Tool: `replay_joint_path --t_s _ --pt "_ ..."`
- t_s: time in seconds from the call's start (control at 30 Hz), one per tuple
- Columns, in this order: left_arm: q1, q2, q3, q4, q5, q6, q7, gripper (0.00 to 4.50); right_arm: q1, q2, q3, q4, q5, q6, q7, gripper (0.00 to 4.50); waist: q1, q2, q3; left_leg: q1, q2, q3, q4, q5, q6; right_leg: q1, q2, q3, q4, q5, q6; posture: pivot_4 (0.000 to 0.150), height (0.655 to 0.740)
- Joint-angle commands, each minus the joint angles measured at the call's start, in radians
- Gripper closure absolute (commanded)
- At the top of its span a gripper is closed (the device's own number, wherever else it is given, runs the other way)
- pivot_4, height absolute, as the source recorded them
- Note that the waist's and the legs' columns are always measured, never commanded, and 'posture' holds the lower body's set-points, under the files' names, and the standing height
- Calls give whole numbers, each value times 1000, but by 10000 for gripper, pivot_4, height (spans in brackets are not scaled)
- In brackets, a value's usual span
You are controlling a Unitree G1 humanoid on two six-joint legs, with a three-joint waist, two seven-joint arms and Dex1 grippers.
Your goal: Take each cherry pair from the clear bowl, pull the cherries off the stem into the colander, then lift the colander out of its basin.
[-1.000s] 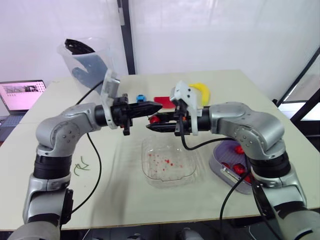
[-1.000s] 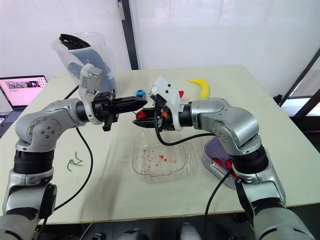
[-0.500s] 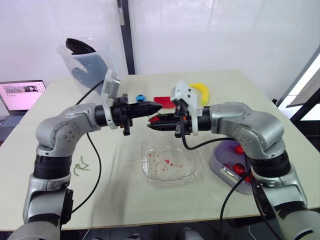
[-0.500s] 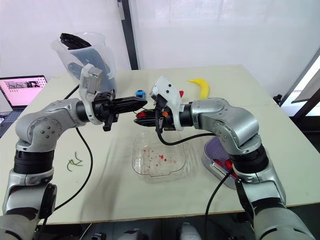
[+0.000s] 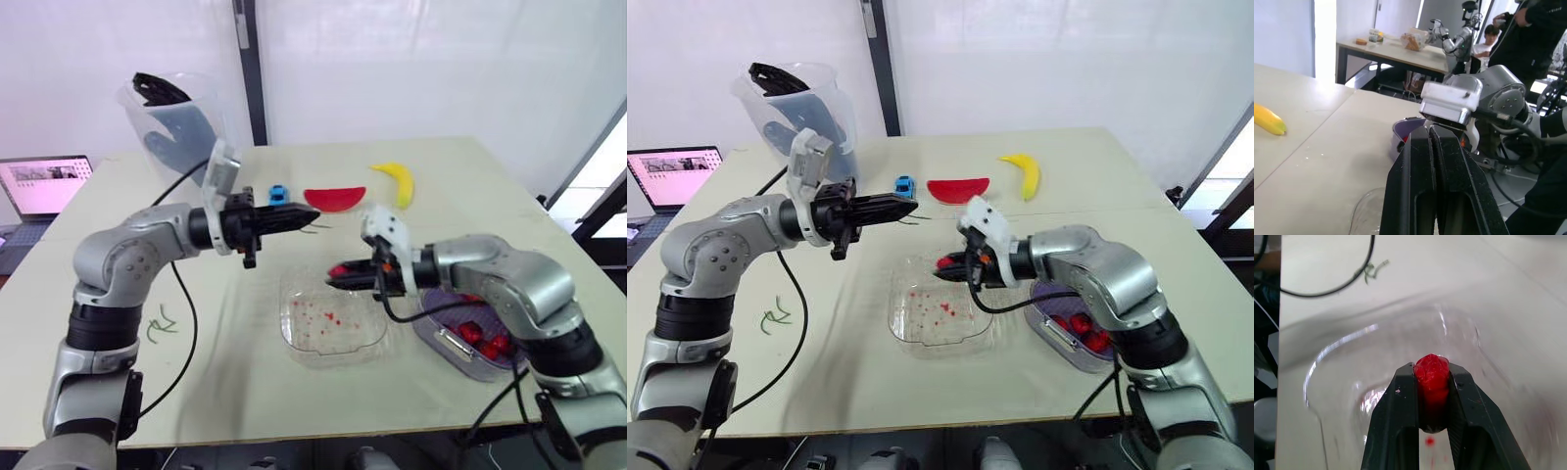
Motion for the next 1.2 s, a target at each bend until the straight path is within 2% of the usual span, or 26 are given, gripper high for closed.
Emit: replay_joint_path --t_s 0.03,0.07,0.17,0.23,0.33,0.4,0.43,0.6,0.63,0.73,0.83,0.9,1.0,1.2 --pt "15 32 46 -27 -4 -16 -2 45000 0 -99 -117 -24 36 2 56 42071 2 0 0 0 0 0 0 0 0 0 0 0 0 0 0 1500 7400" --pt "18 37 49 -28 -6 -15 0 45000 1 -126 -132 -20 40 4 68 42071 1 0 0 0 0 0 0 0 0 0 0 0 0 0 0 1500 7400" --pt "49 73 77 -36 -6 -10 6 45000 44 -338 -175 17 -7 -46 186 42071 7 0 0 0 0 0 0 0 0 0 0 0 0 0 0 1500 7400" --pt "74 95 93 -42 -8 -7 9 45000 108 -463 -151 34 -70 -133 263 42071 8 0 0 0 0 1 0 -1 1 0 0 0 -2 0 0 1500 7400" --pt "127 125 114 -49 -5 -7 13 45000 165 -521 -79 119 -175 -248 301 42071 0 0 0 1 0 2 0 -3 6 2 0 0 -2 0 0 1500 7400" --pt "160 142 128 -50 -3 -8 16 45000 174 -498 -37 171 -235 -306 297 31944 -6 0 0 6 1 5 -1 -4 7 5 0 3 -2 0 0 1500 7400" --pt "177 151 135 -51 -2 -9 18 45000 170 -479 -23 194 -251 -317 294 28377 -7 0 0 7 1 6 -1 -4 7 5 0 4 -1 0 0 1500 7400" --pt "303 200 190 -78 -10 0 32 45000 146 -458 1 236 -296 -340 332 2947 0 0 0 5 2 6 -1 -2 4 2 1 5 0 0 0 1500 7400" --pt "323 206 199 -84 -13 1 34 45000 136 -456 -5 234 -292 -334 340 267 1 0 0 4 2 6 -1 -1 2 2 1 5 0 0 0 1500 7400" --pt "407 227 249 -113 -23 11 54 45000 27 -439 -56 201 -199 -271 400 267 2 1 1 4 2 6 -1 -1 2 2 1 5 -1 0 0 1500 7400" --pt "498 232 312 -131 -41 29 87 45000 -144 -329 -105 140 -33 -164 425 267 -7 2 2 5 2 6 -2 -3 6 2 1 6 -1 0 0 1500 7400" --pt "554 235 335 -136 -39 38 102 45000 -213 -249 -105 108 26 -125 410 267 -2 2 1 5 3 5 -4 -4 7 2 3 5 -1 0 0 1500 7400" --pt "665 217 415 -99 -102 115 139 45000 -254 -154 -12 25 24 -146 425 267 2 1 1 5 4 4 -3 -4 7 2 3 5 -2 0 -1 1500 7400" --pt "865 216 451 47 -6 94 175 45000 -305 -1 72 25 -7 -180 388 267 7 1 1 3 2 5 -1 -5 9 2 0 4 -2 1 0 1500 7400"
